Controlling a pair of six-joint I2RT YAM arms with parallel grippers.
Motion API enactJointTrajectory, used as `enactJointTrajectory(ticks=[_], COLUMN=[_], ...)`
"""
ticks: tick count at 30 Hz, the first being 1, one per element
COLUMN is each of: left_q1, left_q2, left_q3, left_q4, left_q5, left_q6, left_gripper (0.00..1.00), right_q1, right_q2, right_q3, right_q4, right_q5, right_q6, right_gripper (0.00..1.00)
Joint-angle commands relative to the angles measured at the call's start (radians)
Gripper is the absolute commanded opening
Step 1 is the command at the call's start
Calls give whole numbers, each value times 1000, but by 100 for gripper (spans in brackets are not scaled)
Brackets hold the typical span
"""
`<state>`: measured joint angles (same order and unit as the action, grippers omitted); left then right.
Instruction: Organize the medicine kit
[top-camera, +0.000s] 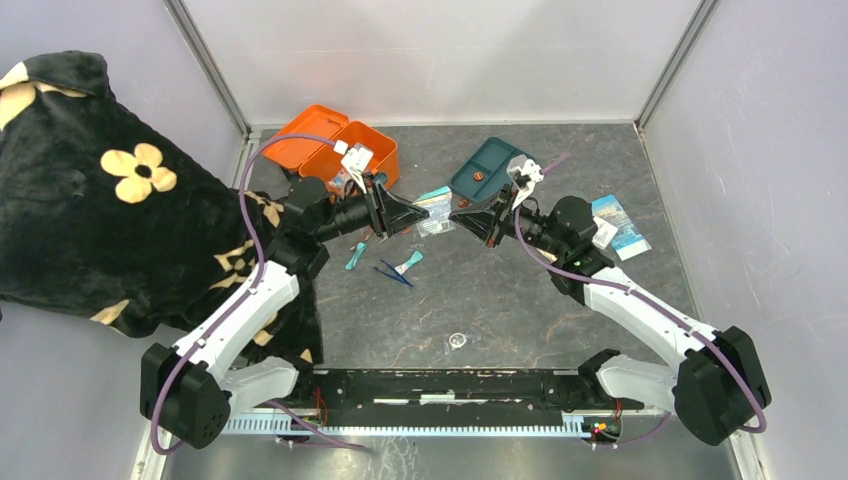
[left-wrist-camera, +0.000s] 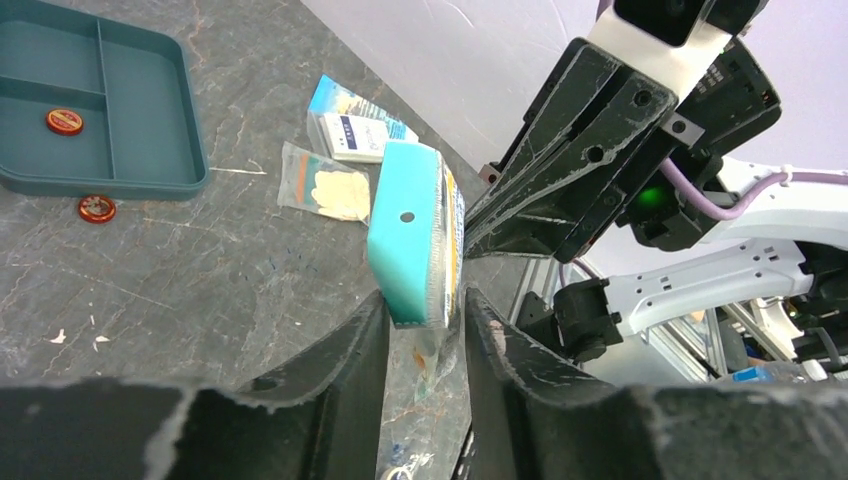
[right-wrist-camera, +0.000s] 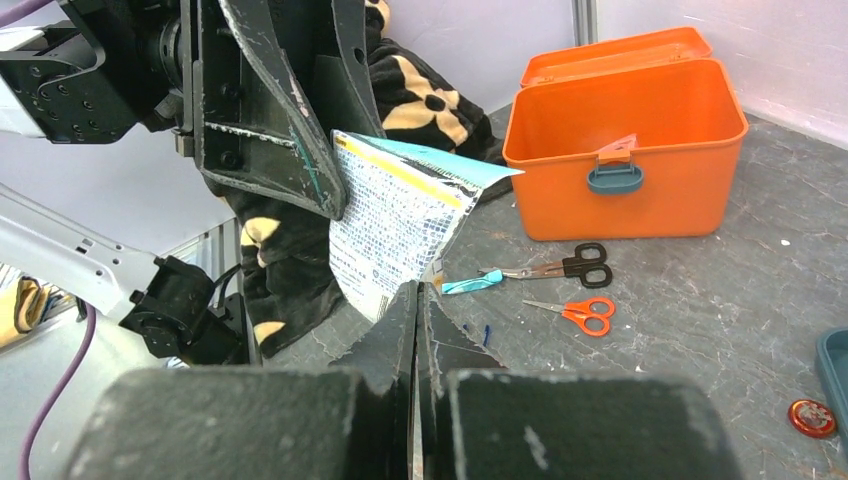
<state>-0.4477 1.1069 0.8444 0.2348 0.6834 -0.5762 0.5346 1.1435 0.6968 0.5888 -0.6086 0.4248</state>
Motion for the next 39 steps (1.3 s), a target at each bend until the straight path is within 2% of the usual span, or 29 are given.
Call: enactJointTrajectory(ticks=[1, 7, 8, 13, 17, 20, 24, 27, 31, 33, 35, 39], left_q1=[-6, -6, -6, -3, 40, 131, 245, 316, 348, 356, 366, 374], left_q2=[-2, -6, -2, 40, 111, 197, 335, 438, 563, 634, 672, 666], left_q3=[56, 76, 85, 178, 290, 377, 461, 511, 599, 653, 693, 709], left_q4=[13, -36, -59, -261, -412, -472, -494, -456, -458, -486, -513, -544], left_q5=[-6, -61, -87, -269, -454, -532, -609, -584, -605, -603, -589, -622], left_q6=[13, 37, 48, 144, 201, 211, 191, 152, 138, 145, 141, 143], left_gripper=[35, 3, 2, 2, 2, 2, 2, 2, 2, 6, 15, 45], right_q1=[-5, -10, -8, -10, -13, -15, -16, -15, -15, -15, -15, -15], right_q2=[-22, -37, -42, -102, -153, -180, -198, -217, -245, -259, -278, -306], right_q3=[9, 17, 17, 38, 35, 11, -19, -43, -71, -86, -105, -123], right_q4=[53, -7, -26, -223, -365, -416, -449, -461, -489, -510, -527, -574], right_q5=[-24, 10, 30, 214, 426, 513, 534, 520, 513, 526, 551, 582], right_q6=[8, -31, -41, -125, -173, -191, -179, -168, -167, -172, -166, -152], right_gripper=[0, 1, 6, 44, 61, 64, 64, 65, 65, 65, 66, 66])
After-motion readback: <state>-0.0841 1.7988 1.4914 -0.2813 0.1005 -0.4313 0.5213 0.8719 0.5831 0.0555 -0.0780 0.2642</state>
